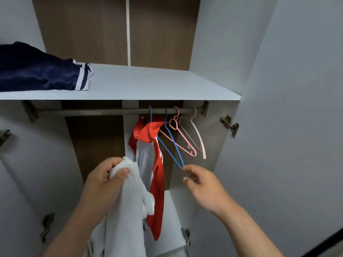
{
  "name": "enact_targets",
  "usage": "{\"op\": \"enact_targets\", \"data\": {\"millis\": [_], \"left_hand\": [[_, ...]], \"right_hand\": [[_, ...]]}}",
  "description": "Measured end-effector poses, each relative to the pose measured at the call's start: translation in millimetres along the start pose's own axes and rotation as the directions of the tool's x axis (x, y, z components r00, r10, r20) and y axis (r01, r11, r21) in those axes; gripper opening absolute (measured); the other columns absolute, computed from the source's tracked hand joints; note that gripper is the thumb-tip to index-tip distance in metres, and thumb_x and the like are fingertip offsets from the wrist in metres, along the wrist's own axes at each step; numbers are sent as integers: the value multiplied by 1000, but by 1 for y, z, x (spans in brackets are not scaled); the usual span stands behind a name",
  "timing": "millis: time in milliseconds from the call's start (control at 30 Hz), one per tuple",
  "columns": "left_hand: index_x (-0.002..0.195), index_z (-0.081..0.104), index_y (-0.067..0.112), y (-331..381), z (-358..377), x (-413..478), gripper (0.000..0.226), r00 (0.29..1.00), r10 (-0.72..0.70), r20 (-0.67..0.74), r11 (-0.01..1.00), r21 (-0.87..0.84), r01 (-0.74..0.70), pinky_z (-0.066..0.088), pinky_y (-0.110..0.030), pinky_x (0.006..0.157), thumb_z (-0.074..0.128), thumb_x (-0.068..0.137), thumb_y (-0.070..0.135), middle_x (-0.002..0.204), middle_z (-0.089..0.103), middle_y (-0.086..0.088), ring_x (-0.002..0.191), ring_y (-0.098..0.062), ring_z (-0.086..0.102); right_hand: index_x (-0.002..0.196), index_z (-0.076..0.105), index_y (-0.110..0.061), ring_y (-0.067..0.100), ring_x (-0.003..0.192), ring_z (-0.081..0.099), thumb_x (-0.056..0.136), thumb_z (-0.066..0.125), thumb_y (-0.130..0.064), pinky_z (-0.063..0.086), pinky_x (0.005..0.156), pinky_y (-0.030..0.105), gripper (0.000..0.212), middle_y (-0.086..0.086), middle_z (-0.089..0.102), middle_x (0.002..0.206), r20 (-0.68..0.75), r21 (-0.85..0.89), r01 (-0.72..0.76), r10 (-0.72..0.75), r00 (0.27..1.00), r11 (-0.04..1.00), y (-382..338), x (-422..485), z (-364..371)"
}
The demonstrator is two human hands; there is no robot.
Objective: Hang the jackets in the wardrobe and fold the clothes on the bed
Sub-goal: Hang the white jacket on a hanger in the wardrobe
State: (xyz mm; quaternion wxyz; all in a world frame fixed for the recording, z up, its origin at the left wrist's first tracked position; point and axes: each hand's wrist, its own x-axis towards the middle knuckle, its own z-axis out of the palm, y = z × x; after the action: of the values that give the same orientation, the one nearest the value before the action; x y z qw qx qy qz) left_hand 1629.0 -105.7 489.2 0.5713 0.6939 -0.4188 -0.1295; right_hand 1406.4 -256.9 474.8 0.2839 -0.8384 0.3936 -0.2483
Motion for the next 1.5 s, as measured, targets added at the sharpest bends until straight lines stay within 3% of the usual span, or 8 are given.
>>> {"op": "enact_targets", "data": {"millis": [233,467,633,767,933,1133,1267,1500], "left_hand": [[94,60,45,-27,21,46,28,997,-67,43,998,-16,67,43,-19,70,62,95,17,91,61,39,86,19,56],[95,68,31,-62,48,87,20,984,-175,37,984,-25,176,47,-26,70,61,95,12,88,69,13,84,-7,64],[100,70,22,-71,58,104,15,978,-203,39,978,-47,205,50,-32,75,60,95,11,95,70,4,88,-15,64],[101,70,20,-74,67,119,15,980,-194,52,979,-54,196,49,-27,71,61,95,10,96,69,4,84,-10,64],[96,69,25,-81,71,133,16,983,-174,57,982,-61,177,49,-16,65,63,93,10,90,69,15,82,-1,63],[92,68,31,-85,71,138,21,987,-136,81,988,-56,141,46,-3,59,64,93,10,89,68,26,83,8,63],[91,69,30,-86,72,141,21,988,-132,78,988,-65,137,45,-3,59,65,92,9,89,68,25,82,8,63],[90,69,30,-82,70,143,21,991,-120,65,989,-73,125,45,-3,58,65,92,9,88,68,23,79,8,63]], "right_hand": [[121,67,-22,5,98,63,85,73,-23,47,89,20,36,-11,66,105,-8,72,-74,75,997,995,50,60,15],[130,62,-13,17,108,62,85,74,-21,47,96,25,47,2,66,119,7,-22,-37,37,999,999,97,155,42],[109,63,-14,22,90,60,90,67,-29,41,73,26,24,5,65,100,1,-180,-40,41,999,983,98,218,61],[88,58,-15,26,76,61,92,64,-33,43,64,29,20,3,59,79,-67,-213,-165,154,986,963,101,245,73],[90,69,-6,35,84,66,95,59,-30,51,72,33,26,15,71,87,-98,-204,-221,205,974,954,106,262,81],[89,74,-4,30,69,66,97,57,-23,53,66,33,27,14,71,76,-121,-164,-185,167,979,969,107,267,78],[82,74,-4,26,58,61,97,57,-23,38,56,26,29,12,67,66,-134,-185,-156,133,982,970,106,266,74],[80,76,-4,28,65,65,96,58,-20,54,65,35,29,13,70,69,-189,-177,-96,62,980,980,99,259,63]]}}
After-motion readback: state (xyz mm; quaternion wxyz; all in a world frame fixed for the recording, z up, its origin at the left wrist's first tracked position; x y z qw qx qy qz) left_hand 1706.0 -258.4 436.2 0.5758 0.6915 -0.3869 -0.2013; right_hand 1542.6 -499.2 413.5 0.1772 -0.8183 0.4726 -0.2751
